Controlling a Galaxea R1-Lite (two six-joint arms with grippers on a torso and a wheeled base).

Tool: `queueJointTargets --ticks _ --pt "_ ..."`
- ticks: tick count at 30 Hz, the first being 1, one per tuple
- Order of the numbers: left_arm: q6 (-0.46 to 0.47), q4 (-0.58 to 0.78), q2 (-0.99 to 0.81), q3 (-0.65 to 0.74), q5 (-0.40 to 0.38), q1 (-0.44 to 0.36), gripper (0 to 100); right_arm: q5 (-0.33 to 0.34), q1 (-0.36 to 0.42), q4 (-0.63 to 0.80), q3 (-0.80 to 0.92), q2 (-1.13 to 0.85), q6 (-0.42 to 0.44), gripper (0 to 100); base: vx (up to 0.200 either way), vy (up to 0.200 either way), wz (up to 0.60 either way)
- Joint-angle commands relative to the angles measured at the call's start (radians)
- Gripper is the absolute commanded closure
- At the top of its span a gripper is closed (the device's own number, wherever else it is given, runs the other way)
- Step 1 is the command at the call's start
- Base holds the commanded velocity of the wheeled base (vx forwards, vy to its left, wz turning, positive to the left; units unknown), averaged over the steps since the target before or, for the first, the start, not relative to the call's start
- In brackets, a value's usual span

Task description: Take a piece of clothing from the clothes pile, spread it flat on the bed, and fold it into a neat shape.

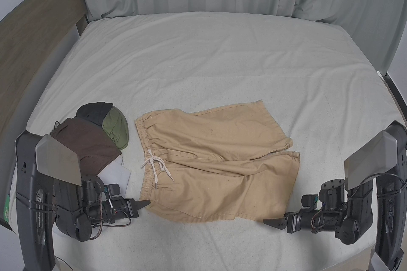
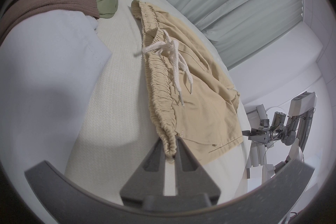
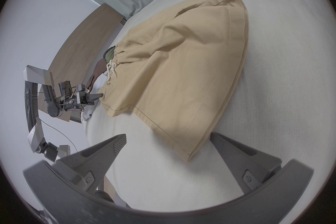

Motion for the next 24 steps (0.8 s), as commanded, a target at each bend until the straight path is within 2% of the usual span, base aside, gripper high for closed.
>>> queueJointTargets --ticks 1,9,10,24 --pt "0.0 0.0 0.003 0.0 0.0 0.0 100 0.0 0.003 -0.001 -0.007 0.013 0.002 0 0.0 0.0 0.0" --pt "0.0 0.0 0.005 -0.002 0.0 0.0 100 0.002 0.008 -0.001 -0.012 0.013 0.002 0 0.0 0.0 0.0" --pt "0.0 0.0 0.005 -0.002 0.0 0.0 100 0.0 0.008 -0.001 -0.013 0.013 0.002 100 0.0 0.0 0.0" --pt "0.0 0.0 0.005 -0.002 0.0 0.0 100 -0.004 0.005 -0.001 -0.013 0.037 -0.001 100 0.0 0.0 0.0"
